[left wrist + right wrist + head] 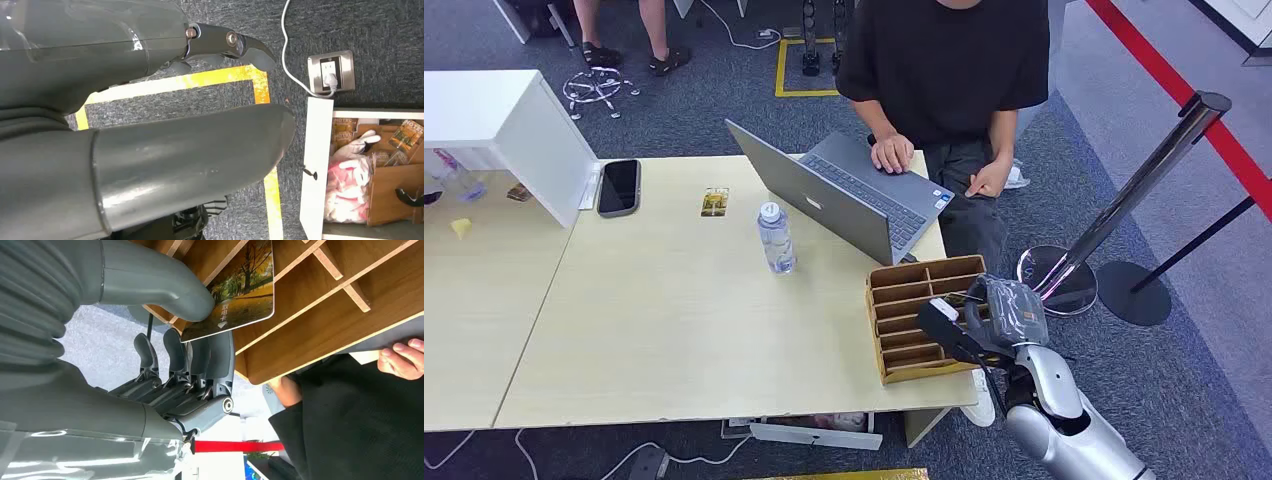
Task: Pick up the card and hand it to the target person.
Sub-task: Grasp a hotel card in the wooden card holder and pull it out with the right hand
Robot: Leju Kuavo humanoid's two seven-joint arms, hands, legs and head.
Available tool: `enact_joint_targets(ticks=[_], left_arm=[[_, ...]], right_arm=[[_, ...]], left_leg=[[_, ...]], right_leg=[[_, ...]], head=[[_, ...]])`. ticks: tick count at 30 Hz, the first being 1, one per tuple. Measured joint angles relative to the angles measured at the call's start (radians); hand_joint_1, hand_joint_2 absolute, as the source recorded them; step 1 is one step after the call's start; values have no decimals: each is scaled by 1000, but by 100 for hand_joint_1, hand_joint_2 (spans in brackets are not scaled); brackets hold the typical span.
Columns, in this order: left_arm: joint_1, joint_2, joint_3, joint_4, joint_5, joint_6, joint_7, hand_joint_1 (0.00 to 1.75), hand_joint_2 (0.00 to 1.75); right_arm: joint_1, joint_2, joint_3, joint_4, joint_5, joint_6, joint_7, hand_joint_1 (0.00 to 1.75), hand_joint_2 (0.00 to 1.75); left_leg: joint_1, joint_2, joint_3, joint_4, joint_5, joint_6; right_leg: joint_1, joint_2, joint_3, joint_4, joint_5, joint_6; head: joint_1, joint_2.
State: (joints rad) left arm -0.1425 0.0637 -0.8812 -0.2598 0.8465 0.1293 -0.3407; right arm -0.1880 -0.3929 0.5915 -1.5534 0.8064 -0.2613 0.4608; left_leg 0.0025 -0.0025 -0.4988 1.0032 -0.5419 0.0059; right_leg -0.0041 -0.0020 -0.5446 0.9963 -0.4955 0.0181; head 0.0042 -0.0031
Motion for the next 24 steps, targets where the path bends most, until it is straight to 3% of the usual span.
enact_joint_targets(ticks=[11, 24], left_arm=[[-2, 0, 0, 0, -2, 6, 4, 0, 0], [-2, -4, 0, 0, -6, 16, 4, 0, 0]], right_arm=[[0, -1, 2, -3, 1, -10, -4, 134, 175], [2, -42, -34, -153, 62, -24, 37, 126, 175]], left_leg=[[0, 0, 0, 0, 0, 0], [0, 0, 0, 0, 0, 0]], right_leg=[[0, 0, 0, 0, 0, 0], [0, 0, 0, 0, 0, 0]], head=[[0, 0], [0, 0]])
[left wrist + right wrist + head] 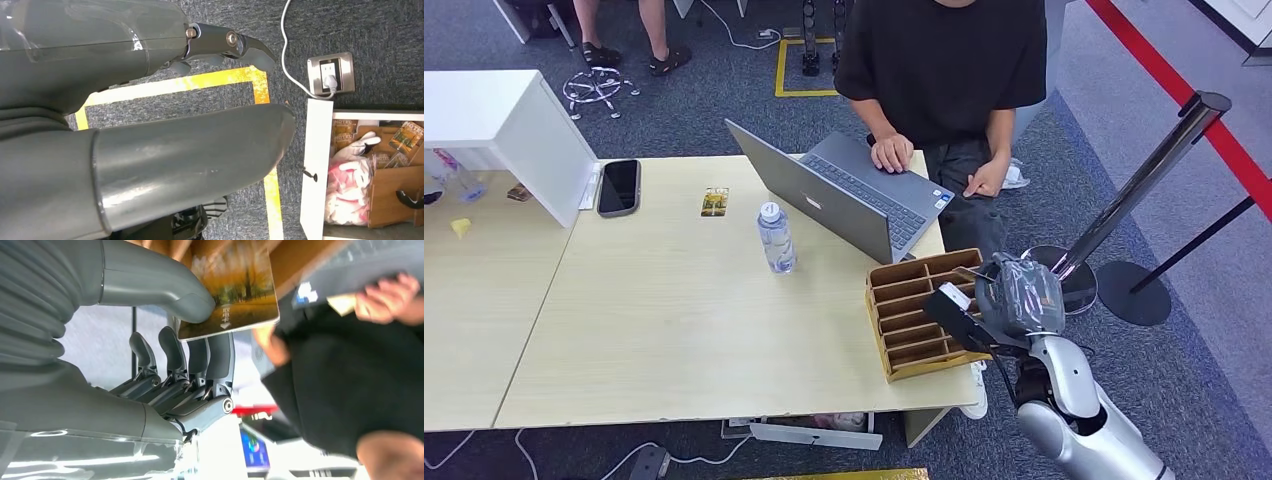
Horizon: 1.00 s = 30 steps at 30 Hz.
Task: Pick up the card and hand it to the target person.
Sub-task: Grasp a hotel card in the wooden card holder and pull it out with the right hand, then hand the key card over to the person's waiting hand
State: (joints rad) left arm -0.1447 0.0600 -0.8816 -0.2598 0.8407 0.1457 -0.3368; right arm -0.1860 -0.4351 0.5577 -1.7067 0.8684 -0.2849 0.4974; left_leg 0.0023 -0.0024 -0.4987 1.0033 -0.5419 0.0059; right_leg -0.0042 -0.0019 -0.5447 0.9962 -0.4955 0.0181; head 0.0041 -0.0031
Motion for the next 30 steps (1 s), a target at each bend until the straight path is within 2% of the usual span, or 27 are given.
enact_joint_targets(ticks=[8, 13, 16, 24, 30], left_arm=[[0, -2, 0, 0, -3, 2, 0, 0, 0], [0, -2, 0, 0, -3, 2, 0, 0, 0], [0, -3, 0, 0, -5, 2, 1, 0, 0], [-7, -9, -8, 0, -23, 1, 17, 0, 0], [-18, -14, -18, 0, -37, 1, 32, 0, 0]], right_arm=[[-2, -47, -67, -170, 53, 31, 37, 123, 175], [-2, -61, -87, -217, 56, 35, 38, 123, 175], [-4, -67, -94, -236, 60, 35, 40, 128, 175], [-27, -86, -134, -248, 46, 27, 54, 130, 175], [-40, -88, -154, -188, 48, -11, 42, 131, 175]], left_leg=[[0, 0, 0, 0, 0, 0], [0, 0, 0, 0, 0, 0], [0, 0, 0, 0, 0, 0], [0, 0, 0, 0, 0, 0], [0, 0, -1, 0, 0, 0]], right_leg=[[0, 0, 0, 0, 0, 0], [0, 0, 0, 0, 0, 0], [0, 0, 0, 0, 0, 0], [0, 0, 0, 0, 0, 0], [0, 0, 0, 0, 0, 0]], head=[[0, 0], [0, 0], [0, 0], [0, 0], [0, 0]])
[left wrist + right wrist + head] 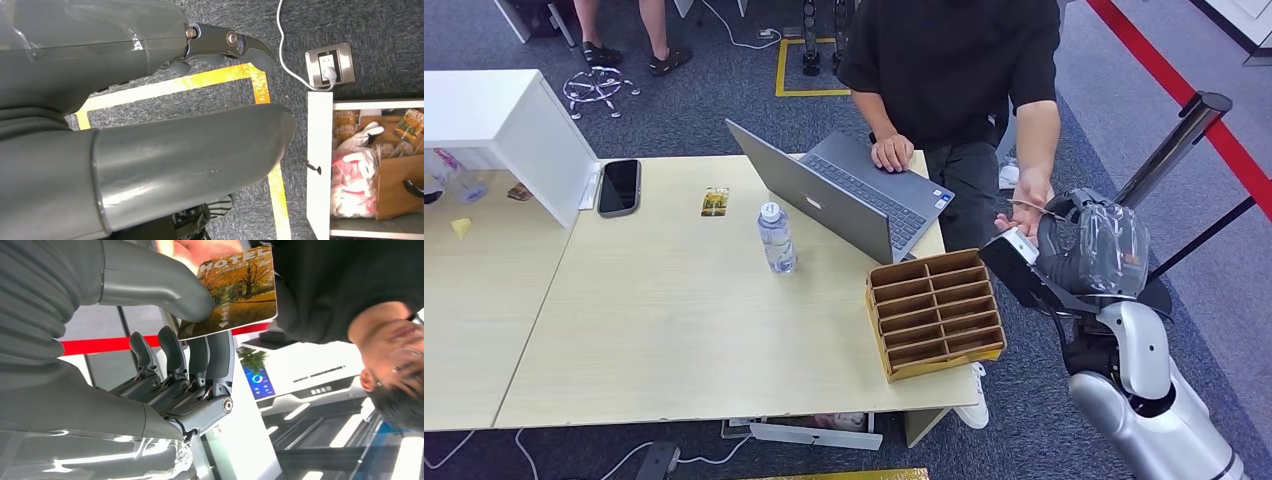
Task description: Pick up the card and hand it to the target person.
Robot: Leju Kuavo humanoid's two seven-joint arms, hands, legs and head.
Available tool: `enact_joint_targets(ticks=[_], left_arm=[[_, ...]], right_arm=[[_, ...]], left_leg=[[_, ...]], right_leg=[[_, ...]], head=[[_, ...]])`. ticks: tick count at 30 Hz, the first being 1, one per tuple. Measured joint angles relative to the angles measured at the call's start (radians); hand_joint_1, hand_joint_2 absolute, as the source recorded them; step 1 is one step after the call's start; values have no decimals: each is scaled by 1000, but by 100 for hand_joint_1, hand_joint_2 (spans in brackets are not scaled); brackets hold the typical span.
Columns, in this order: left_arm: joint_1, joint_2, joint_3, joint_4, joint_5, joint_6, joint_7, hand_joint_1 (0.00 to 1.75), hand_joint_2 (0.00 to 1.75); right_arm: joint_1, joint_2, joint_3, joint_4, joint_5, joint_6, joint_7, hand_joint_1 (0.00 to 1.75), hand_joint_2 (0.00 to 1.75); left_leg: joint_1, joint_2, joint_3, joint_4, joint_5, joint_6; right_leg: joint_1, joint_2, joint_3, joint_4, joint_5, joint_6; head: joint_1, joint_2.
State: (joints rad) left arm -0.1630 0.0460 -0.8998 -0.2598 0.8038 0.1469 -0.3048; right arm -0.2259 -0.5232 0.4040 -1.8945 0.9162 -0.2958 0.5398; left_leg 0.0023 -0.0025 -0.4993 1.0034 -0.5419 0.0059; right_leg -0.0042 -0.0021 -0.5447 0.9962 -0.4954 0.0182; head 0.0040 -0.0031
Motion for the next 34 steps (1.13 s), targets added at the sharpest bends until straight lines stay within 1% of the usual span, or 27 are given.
enact_joint_targets(ticks=[8, 15, 17, 19, 20, 21, 22, 23, 24, 25, 26, 27, 34], left_arm=[[-5, -4, -6, 0, 0, 0, 1, 0, 0], [-6, -5, -7, 0, -6, 0, 3, 0, 0], [-7, -5, -8, 0, -10, 0, 6, 0, 0], [-7, -5, -8, 0, -15, 0, 10, 0, 0], [-7, -6, -9, 0, -16, 0, 11, 0, 0], [-7, -6, -9, 0, -17, 0, 12, 0, 0], [-8, -6, -10, 0, -19, 0, 13, 0, 0], [-8, -7, -11, 0, -20, 0, 14, 0, 0], [-8, -7, -12, 0, -22, 0, 15, 0, 0], [-8, -7, -13, 0, -24, 0, 16, 0, 0], [-9, -7, -14, 0, -27, 0, 17, 0, 0], [-9, -7, -14, 0, -29, 0, 17, 0, 0], [-12, -7, -15, 0, -36, 0, 21, 0, 0]], right_arm=[[-1, -2, -12, 63, 2, -8, -6, 130, 175], [-2, -2, -13, 106, -8, -14, -5, 127, 175], [-2, -2, -13, 125, -3, -20, -6, 125, 175], [-1, -2, -12, 149, 11, -21, -6, 119, 175], [0, -2, -12, 160, 22, -20, -5, 115, 175], [1, -2, -11, 171, 33, -18, -5, 107, 175], [2, -2, -11, 181, 43, -14, -5, 96, 175], [3, -2, -11, 191, 52, -8, -4, 81, 175], [5, -2, -10, 203, 60, -2, -4, 54, 175], [7, -2, -8, 214, 66, 5, -4, 31, 175], [9, -2, -7, 225, 71, 11, -4, 14, 175], [11, -2, -5, 236, 76, 16, -4, 0, 175], [17, -2, 7, 275, 87, 52, 2, 0, 175]], left_leg=[[0, 0, 0, 0, 0, 0], [0, 0, 0, 0, 0, 0], [0, 0, 0, 0, 0, 0], [0, 0, 0, 0, 0, 0], [0, 0, 0, 0, 0, 0], [0, 0, 0, 0, 0, 0], [0, 0, 0, 0, 0, 0], [0, 0, 0, 0, 0, 0], [0, 0, 0, 0, 0, 0], [0, 0, 0, 0, 0, 0], [0, 0, 0, 0, 0, 0], [0, 0, 0, 0, 0, 0], [0, 0, 0, 0, 0, 0]], right_leg=[[0, 0, 0, 0, 0, 0], [0, 0, 0, 0, 0, 0], [0, 0, 0, 0, 0, 0], [0, 0, 0, 0, 0, 0], [0, 0, 0, 0, 0, 0], [0, 0, 0, 0, 0, 0], [0, 0, 0, 0, 0, 0], [0, 0, 0, 0, 0, 0], [0, 0, 0, 0, 0, 0], [0, 0, 0, 0, 0, 0], [0, 0, 0, 0, 0, 0], [0, 0, 0, 0, 0, 0], [0, 0, 0, 0, 0, 0]], head=[[0, 0], [0, 0], [0, 0], [0, 0], [0, 0], [0, 0], [0, 0], [0, 0], [0, 0], [0, 0], [0, 0], [0, 0], [0, 0]])
